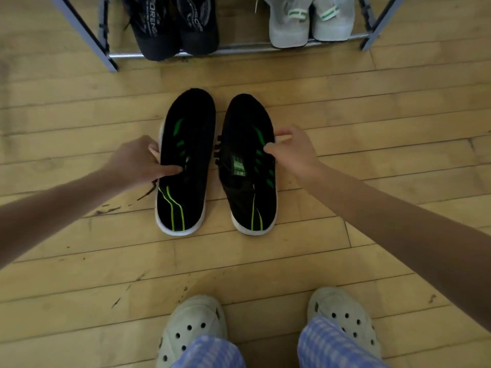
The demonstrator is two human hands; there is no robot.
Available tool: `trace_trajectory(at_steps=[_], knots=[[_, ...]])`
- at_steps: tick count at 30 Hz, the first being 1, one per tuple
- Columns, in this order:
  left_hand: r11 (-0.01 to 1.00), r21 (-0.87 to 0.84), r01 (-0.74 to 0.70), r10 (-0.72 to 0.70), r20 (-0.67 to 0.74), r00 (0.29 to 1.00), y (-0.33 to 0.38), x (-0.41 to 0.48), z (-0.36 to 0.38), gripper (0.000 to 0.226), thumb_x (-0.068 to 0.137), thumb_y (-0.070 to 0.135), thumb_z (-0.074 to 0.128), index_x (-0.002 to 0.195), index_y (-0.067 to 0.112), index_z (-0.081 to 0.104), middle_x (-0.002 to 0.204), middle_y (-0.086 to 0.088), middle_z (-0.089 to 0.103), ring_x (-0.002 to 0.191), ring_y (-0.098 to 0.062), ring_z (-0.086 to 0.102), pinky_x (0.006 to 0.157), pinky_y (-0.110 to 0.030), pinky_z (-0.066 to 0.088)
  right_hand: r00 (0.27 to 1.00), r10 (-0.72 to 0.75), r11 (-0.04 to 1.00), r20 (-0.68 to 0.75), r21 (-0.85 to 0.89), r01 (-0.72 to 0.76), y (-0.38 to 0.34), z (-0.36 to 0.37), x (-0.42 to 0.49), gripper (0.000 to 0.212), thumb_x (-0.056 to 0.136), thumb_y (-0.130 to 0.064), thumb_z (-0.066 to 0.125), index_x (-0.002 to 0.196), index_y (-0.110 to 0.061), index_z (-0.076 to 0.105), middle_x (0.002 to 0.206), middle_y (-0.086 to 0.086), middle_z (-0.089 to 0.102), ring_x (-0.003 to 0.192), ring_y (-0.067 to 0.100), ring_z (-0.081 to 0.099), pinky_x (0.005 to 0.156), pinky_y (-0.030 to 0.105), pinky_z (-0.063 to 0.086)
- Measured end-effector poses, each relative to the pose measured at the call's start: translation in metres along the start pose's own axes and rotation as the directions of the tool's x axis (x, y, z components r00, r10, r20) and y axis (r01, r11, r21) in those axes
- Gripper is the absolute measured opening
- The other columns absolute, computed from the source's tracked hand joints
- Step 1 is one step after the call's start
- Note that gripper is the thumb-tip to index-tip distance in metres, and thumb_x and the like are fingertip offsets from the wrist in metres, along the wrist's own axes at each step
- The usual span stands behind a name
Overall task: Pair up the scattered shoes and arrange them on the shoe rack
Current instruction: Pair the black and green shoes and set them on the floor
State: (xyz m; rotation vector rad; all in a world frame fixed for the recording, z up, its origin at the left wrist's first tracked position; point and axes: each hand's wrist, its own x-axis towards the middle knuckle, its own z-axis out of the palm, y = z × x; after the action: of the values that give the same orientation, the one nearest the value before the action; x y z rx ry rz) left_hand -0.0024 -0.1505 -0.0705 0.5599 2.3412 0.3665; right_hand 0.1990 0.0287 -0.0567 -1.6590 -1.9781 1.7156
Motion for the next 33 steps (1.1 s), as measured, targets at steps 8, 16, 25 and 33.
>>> trace_trajectory(at_steps=[8,16,25,33], knots=[[0.955,-0.284,0.089,-0.053,0.133,0.990,-0.002,-0.007,0.024,0.047,0.076,0.011,0.077,0.111,0.002,0.046,0.109,-0.021,0.062,0.081,-0.025,0.065,0.056,-0.025,0.057,0.988,0.092,0.992,0.121,0.080,-0.102,0.037,0.020,-0.019,0.033,0.086,-0.021,0.065,0.117,-0.010,0.060,0.097,-0.003,0.063,0.097,0.015,0.061,0.077,0.024,0.049],[0.905,-0.424,-0.044,0.107,0.125,0.986,0.011,-0.020,0.012,0.039,0.079,0.011,0.073,0.103,0.014,0.043,0.098,-0.013,0.060,0.078,-0.018,0.063,0.060,-0.022,0.060,0.984,0.019,0.991,0.176,0.127,-0.041,0.018,-0.007,-0.016,0.028,0.092,-0.016,0.057,0.119,-0.008,0.062,0.109,0.004,0.068,0.099,0.017,0.064,0.083,0.028,0.053],[0.739,-0.548,-0.392,0.321,-0.226,0.920,0.076,-0.138,-0.102,0.047,0.062,0.025,0.085,0.088,0.028,0.046,0.105,-0.020,0.062,0.092,-0.038,0.063,0.087,-0.057,0.052,0.926,-0.375,0.917,0.050,0.165,0.363,-0.089,-0.084,-0.120,0.018,0.092,-0.013,0.057,0.105,-0.008,0.068,0.102,0.010,0.072,0.094,0.022,0.066,0.074,0.031,0.051],[0.639,-0.523,-0.564,0.377,-0.425,0.823,0.121,-0.228,-0.191,0.044,0.068,0.014,0.083,0.099,0.015,0.051,0.095,-0.015,0.064,0.092,-0.033,0.064,0.083,-0.048,0.054,0.824,-0.564,0.812,-0.050,0.151,0.564,-0.182,-0.133,-0.214,0.012,0.091,-0.019,0.059,0.097,-0.016,0.070,0.089,-0.001,0.076,0.091,0.021,0.069,0.071,0.022,0.050]])
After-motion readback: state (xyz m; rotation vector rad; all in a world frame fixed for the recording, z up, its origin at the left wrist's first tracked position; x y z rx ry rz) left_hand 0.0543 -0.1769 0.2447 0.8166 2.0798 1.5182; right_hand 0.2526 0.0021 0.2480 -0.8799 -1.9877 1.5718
